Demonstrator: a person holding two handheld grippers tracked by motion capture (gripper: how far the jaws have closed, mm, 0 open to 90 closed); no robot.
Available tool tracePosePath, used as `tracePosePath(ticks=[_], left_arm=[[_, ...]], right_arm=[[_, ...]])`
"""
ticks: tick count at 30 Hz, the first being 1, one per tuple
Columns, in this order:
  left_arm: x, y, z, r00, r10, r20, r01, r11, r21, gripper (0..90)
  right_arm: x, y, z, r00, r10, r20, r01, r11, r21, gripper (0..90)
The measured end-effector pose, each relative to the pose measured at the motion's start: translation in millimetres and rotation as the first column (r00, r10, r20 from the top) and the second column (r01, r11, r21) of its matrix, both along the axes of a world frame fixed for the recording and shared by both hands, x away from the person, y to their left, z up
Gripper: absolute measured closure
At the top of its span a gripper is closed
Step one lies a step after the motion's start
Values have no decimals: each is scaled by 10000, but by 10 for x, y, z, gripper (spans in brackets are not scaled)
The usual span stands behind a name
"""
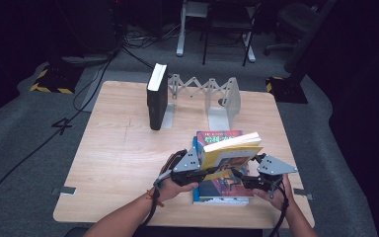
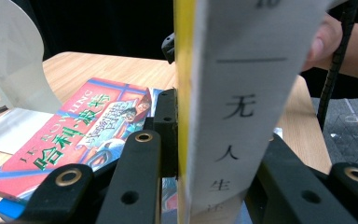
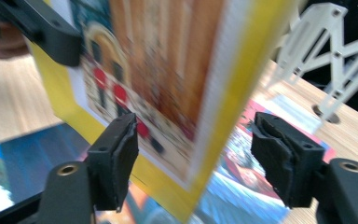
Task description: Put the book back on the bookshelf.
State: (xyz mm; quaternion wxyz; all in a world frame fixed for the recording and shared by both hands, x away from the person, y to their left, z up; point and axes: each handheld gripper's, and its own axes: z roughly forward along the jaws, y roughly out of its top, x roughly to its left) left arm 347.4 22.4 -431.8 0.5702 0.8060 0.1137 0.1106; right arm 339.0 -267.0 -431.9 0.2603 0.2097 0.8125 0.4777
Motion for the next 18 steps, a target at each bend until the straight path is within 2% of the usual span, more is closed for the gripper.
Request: tracePosePath(ticks=[1,6,10,12,13,16,18], left_arm=[[4,3,7,9999,-20,159,18,9999,130,748],[8,21,16,9998,-50,184,46,9998,212,750],[9,38,23,9998,-7,213,2,9997,259,751],[21,46,21,9999,-13,101,11,9998,189,752],[31,49,20,10000,-35,45,34,9999,163,752],[47,51,29,10000,58,-11,-57,9998,183,753],[50,51,33,10000,50,-21,-50,9999,156,754]], right_arm=[[9,-21,-4,10000,-22,-9,22,10000,-44,311],[39,-207,-27,9979,-639,-41,636,9964,-557,303],[37,-424,-46,9903,-1378,-149,1366,9886,-627,299],[46,-606,-106,9750,-2205,-278,2178,9729,-773,298],[57,-662,-127,9690,-2442,-380,2409,9676,-753,298],[134,-857,-207,9405,-3293,-839,3229,9430,-808,298],[183,-951,-266,9242,-3661,-1088,3588,9299,-813,297]])
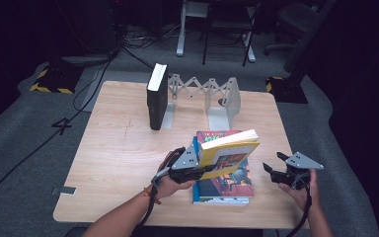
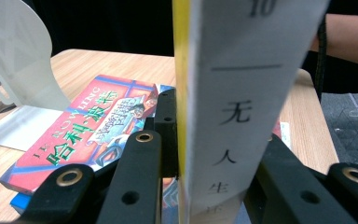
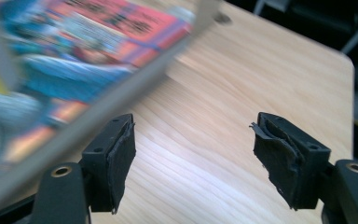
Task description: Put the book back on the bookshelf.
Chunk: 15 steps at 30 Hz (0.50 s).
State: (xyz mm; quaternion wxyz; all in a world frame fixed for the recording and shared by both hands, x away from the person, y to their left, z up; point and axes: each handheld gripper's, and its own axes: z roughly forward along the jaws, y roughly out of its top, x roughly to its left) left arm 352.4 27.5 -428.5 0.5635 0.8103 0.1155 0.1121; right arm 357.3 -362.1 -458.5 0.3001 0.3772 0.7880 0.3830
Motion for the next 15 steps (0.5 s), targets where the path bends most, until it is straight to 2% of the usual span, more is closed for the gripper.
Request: tracePosePath(ticks=[6,8,9,10,12,15], left_arm=[[2,-11,6,9999,-53,132,53,10000,37,750],[15,-2,6,9998,-176,111,176,9998,-10,743],[7,7,15,9998,-201,71,203,9994,-292,732],[9,12,37,9997,-222,133,227,9990,-379,715],[-1,-9,64,9993,-262,254,270,9992,-301,717],[-4,-41,56,9992,-367,172,375,9980,-516,718]], right_arm=[[80,-87,-129,9972,-482,-570,471,9987,-203,288],[89,-74,-138,9973,-438,-596,426,9989,-210,287],[89,-63,-139,9974,-409,-586,392,9988,-292,287],[86,-46,-140,9976,-345,-600,327,9990,-309,287],[81,-31,-141,9977,-322,-597,301,9989,-348,287],[80,-25,-139,9977,-287,-617,272,9993,-239,289]])
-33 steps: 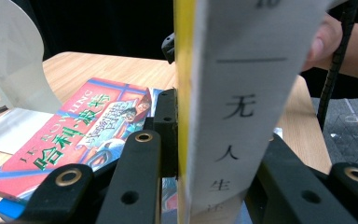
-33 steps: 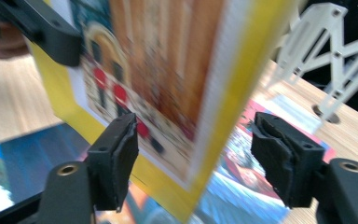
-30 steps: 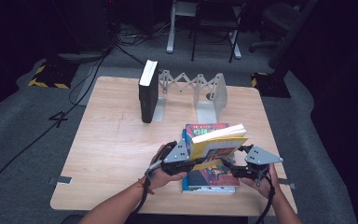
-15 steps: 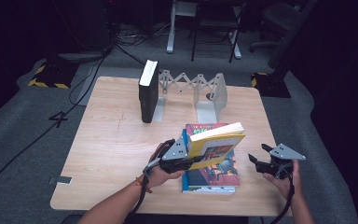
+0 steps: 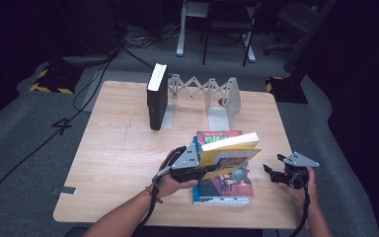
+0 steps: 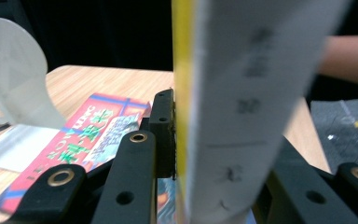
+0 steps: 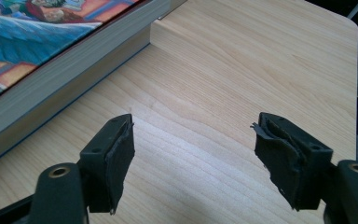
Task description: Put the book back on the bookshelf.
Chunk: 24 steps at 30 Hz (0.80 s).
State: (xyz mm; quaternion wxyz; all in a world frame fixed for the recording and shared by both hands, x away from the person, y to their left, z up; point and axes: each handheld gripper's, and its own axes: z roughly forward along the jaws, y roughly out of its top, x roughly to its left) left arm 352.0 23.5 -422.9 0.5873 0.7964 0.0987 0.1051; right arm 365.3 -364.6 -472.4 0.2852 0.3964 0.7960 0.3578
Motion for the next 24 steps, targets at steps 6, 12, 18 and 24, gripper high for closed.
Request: tracePosePath(ticks=[6,12,18,24], left_arm=[[-8,-20,0,10000,43,19,-43,10000,10,737],[28,-17,8,9989,437,-175,-438,9990,-57,749],[71,-22,41,9965,810,-204,-810,9967,7,751],[113,12,101,9829,1804,373,-1811,9833,156,752]], right_arm=[[1,16,1,10000,22,-14,-22,10000,48,292],[2,32,2,10000,60,-3,-60,10000,21,295],[1,29,2,10000,54,-4,-54,10000,40,299],[2,28,2,10000,78,-26,-78,10000,45,305]])
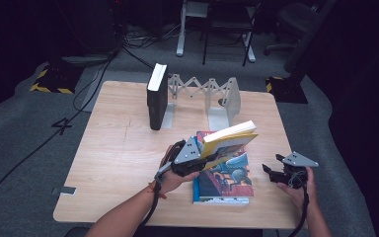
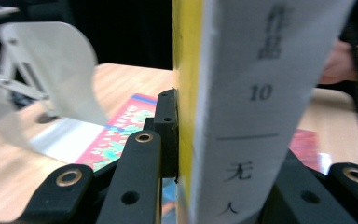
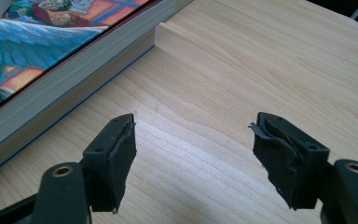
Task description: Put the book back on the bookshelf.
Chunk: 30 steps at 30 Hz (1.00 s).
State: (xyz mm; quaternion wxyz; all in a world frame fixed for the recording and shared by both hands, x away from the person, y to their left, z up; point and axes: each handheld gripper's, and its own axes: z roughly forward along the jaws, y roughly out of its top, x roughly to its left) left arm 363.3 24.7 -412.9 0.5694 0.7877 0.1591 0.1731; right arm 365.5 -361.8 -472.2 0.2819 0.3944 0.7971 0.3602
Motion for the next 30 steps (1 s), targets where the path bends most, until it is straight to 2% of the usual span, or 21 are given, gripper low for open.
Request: tracePosePath(ticks=[1,10,18,26,30], left_arm=[[21,14,16,9999,108,130,-109,9999,109,752],[170,218,97,9953,957,138,-955,9954,-113,753],[303,486,121,9842,1768,127,-1764,9838,-314,753],[431,775,102,9572,2893,79,-2885,9562,-497,752],[474,869,75,9364,3507,133,-3497,9356,-475,752]], right_arm=[[-2,0,1,10000,2,-13,-2,10000,-19,309],[2,2,-1,10000,40,-27,-40,10000,-10,315],[0,-5,3,10000,-2,-8,2,10000,17,314],[8,-4,-5,10000,-49,9,49,10000,-31,304],[13,-10,-12,9999,-113,-22,112,9999,-72,302]])
